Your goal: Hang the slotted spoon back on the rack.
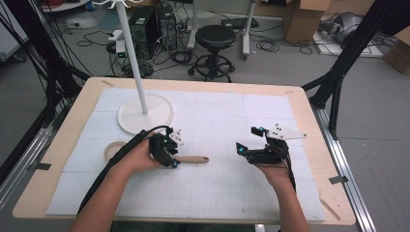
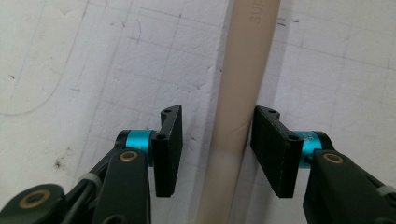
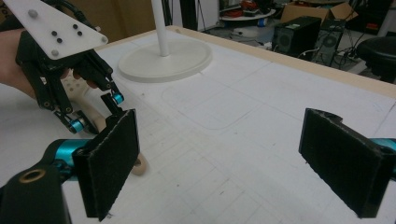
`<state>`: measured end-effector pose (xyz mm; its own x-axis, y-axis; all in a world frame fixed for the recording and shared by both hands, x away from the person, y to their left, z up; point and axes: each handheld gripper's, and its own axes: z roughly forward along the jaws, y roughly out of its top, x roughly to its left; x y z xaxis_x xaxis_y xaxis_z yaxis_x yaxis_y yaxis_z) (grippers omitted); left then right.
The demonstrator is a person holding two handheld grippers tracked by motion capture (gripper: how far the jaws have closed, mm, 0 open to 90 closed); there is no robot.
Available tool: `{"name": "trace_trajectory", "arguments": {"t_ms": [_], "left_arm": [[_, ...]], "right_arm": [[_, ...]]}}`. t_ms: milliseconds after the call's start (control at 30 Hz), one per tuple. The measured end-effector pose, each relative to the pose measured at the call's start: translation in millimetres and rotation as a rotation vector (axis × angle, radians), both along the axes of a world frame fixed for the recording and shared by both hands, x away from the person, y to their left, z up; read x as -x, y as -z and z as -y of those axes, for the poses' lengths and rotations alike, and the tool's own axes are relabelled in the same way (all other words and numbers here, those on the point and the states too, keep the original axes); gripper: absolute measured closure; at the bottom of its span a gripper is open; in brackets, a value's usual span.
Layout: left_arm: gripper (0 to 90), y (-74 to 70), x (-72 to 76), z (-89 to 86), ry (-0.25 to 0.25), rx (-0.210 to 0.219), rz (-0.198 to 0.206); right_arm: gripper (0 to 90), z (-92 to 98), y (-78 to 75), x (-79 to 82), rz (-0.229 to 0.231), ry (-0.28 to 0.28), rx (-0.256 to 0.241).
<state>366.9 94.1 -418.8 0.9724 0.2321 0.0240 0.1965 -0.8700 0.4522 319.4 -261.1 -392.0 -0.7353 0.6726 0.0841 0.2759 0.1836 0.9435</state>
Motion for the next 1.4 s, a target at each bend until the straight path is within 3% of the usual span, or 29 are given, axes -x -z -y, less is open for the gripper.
{"name": "trace_trajectory", "arguments": {"t_ms": [167,367,667,1100,1233,1400], "left_arm": [[54.1,0.1,-0.2,-0.3,-0.003,0.002,-0.009],[62.3,-0.7,0.2,1.4,-0.009,0.0,-0.04],[69.1,-3.3,1.3,7.9,0.016,-0.047,-0.043],[73.7,-4.5,2.6,7.6,0.018,-0.046,-0.053],[73.7,-10.2,3.1,3.8,0.019,-0.019,-0.046],[73.7,-31.8,1.5,-15.5,-0.018,0.098,-0.036]], "right_arm": [[11.3,1.0,-0.3,0.5,-0.004,0.005,-0.003],[11.4,0.2,0.2,-0.1,-0.004,0.003,0.0],[11.4,-0.6,0.1,0.3,-0.004,0.002,0.003],[11.4,2.2,-0.4,0.5,-0.008,0.009,-0.008],[11.4,2.0,-0.1,0.4,-0.013,0.008,-0.01],[11.4,1.9,0.0,0.1,-0.007,0.007,-0.011]]}}
